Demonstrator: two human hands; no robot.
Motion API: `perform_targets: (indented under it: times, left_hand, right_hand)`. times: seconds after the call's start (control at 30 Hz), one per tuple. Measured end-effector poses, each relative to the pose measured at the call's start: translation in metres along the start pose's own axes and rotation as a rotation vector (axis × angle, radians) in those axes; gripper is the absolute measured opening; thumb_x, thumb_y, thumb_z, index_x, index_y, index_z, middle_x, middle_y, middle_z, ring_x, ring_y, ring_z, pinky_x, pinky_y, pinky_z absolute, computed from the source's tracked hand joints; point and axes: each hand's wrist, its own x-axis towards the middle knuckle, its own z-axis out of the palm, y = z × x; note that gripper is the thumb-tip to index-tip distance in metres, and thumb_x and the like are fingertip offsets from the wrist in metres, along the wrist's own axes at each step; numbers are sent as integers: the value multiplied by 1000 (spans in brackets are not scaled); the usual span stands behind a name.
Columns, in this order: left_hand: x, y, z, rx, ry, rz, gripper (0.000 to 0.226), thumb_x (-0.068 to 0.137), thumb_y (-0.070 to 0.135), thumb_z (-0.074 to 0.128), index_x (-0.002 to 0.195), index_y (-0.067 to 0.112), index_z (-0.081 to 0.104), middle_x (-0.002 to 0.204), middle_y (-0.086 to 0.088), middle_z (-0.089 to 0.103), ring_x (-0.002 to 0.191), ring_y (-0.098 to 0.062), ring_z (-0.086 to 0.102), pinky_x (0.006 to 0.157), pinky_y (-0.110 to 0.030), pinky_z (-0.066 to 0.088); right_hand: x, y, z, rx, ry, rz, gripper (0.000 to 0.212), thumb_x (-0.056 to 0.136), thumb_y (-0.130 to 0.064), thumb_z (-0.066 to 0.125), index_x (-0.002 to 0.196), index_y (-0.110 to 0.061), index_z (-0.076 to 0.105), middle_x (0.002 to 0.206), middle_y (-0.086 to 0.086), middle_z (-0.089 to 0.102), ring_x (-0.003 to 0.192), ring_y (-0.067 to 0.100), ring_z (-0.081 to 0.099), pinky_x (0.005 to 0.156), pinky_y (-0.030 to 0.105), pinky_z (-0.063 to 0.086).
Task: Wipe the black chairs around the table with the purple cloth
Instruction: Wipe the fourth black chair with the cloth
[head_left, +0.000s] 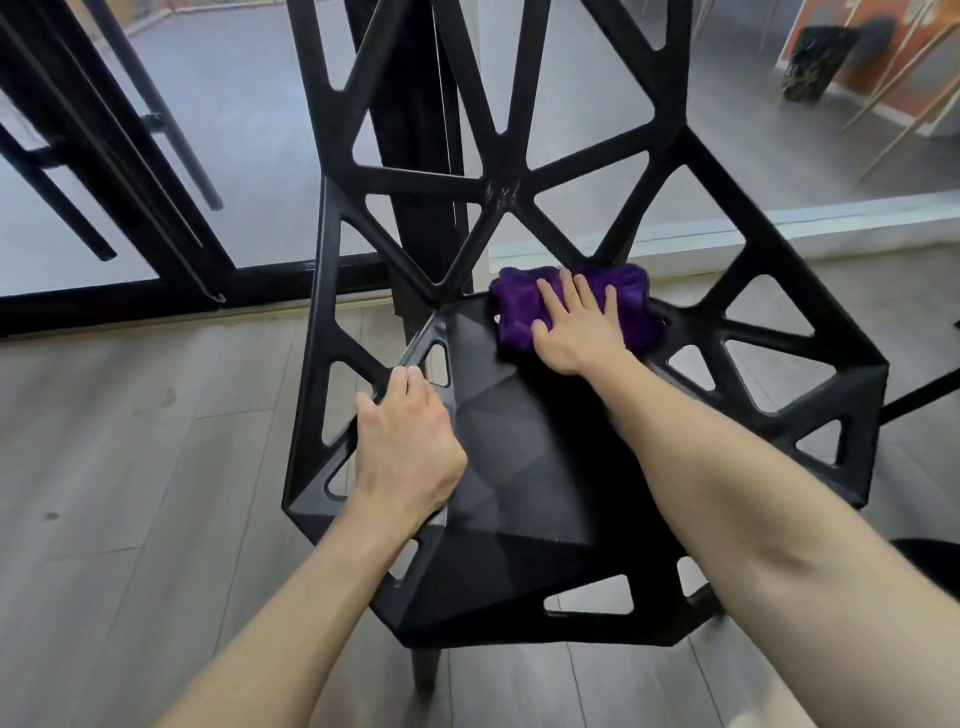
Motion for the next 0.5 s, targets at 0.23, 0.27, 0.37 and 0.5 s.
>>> perform_targets:
  times: [0.23, 0.27, 0.37, 0.5]
  left_hand:
    - [0, 2, -6, -3, -32, -10, 54, 84, 20, 25, 118, 8, 66, 116, -6, 56, 110, -27, 46, 84, -47, 46]
    - [0, 2, -6, 0, -38, -7, 52, 85, 20, 27, 118, 8, 66, 117, -6, 56, 111, -27, 45, 85, -47, 46]
    - [1, 0, -5, -10, -41, -9, 48, 88, 21, 33, 119, 8, 66, 117, -7, 56, 112, -27, 45, 86, -49, 46]
    - [1, -2, -3, -29, -35, -13, 50, 88, 23, 35, 125, 7, 64, 122, -6, 57, 115, -27, 45, 85, -46, 42]
  right_hand:
    - [-120, 31, -1, 14, -79, -65, 69, 105, -53, 20, 171, -37, 14, 181, -1, 0, 166, 16, -4, 133, 53, -3]
    - [-144, 33, -1, 6, -81, -71, 70, 104, -55, 19, 171, -37, 15, 181, -1, 1, 166, 16, -3, 133, 52, -2]
    - [-204, 33, -10, -4, -119, -80, 69, 105, -63, 17, 171, -40, 14, 181, -3, 2, 166, 15, -3, 134, 52, -1]
    - [-216, 24, -15, 39, -127, -47, 95, 88, -88, -3, 170, -44, 14, 181, -5, 0, 166, 14, -5, 133, 52, -4]
